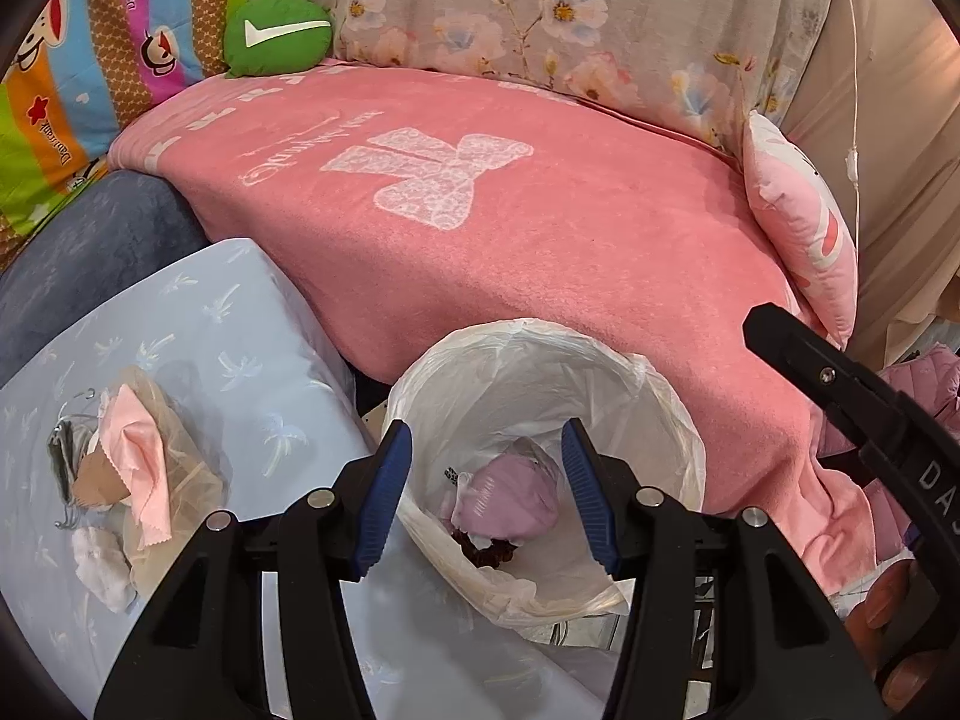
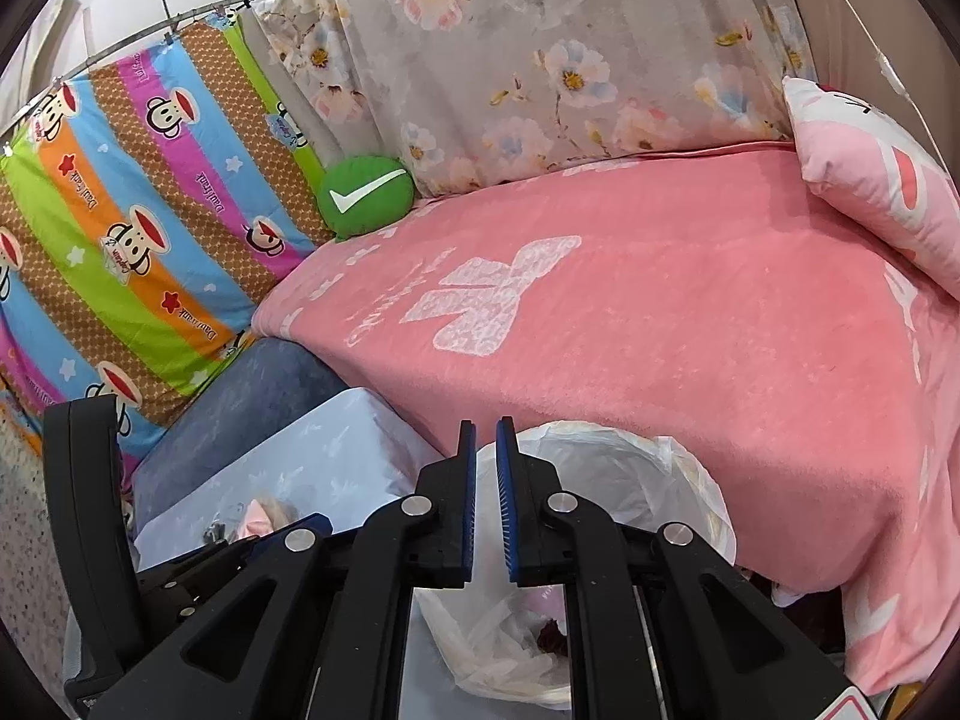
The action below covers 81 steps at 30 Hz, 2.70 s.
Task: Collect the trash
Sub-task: 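Open both grippers over the bin to drop the glove and cap, then move both open grippers back over the remaining items on the table, then grasp the white sock with the left gripper while the right grasps the pink cloth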
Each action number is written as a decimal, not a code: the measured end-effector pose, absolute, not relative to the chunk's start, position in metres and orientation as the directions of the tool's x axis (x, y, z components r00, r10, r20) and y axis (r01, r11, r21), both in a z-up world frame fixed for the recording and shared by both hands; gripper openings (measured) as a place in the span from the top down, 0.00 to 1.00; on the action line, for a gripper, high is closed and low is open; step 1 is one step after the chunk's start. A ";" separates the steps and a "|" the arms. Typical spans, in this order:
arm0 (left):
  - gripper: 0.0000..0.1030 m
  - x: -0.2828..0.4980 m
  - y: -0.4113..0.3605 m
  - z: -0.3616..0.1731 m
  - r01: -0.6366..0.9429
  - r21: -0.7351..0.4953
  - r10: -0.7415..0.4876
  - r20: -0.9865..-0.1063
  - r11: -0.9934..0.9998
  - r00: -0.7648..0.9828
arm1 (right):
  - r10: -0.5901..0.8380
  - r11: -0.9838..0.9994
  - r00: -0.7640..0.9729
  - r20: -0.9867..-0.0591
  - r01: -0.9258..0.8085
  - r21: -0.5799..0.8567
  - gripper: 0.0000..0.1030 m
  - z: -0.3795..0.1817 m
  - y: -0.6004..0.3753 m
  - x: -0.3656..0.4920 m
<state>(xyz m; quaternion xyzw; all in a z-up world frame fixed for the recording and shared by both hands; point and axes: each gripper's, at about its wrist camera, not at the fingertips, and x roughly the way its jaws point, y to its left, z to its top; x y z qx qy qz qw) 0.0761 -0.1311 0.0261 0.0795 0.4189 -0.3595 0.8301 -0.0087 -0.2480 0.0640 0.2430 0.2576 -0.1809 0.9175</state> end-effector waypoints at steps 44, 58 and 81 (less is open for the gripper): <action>0.37 0.122 0.007 -0.005 0.416 -0.246 -0.437 -0.770 0.876 0.465 | -0.017 0.925 0.743 -0.670 0.266 0.271 0.78 0.029 -0.115 0.060; 0.33 0.150 0.095 -0.049 0.202 -0.254 -0.321 -0.831 0.946 0.455 | 0.070 0.953 0.675 -0.734 0.173 0.249 0.68 -0.009 -0.042 0.099; 0.70 0.169 0.140 -0.079 0.191 -0.405 -0.447 -0.821 0.894 0.356 | 0.082 0.963 0.615 -0.785 0.154 0.221 0.65 -0.047 -0.006 0.179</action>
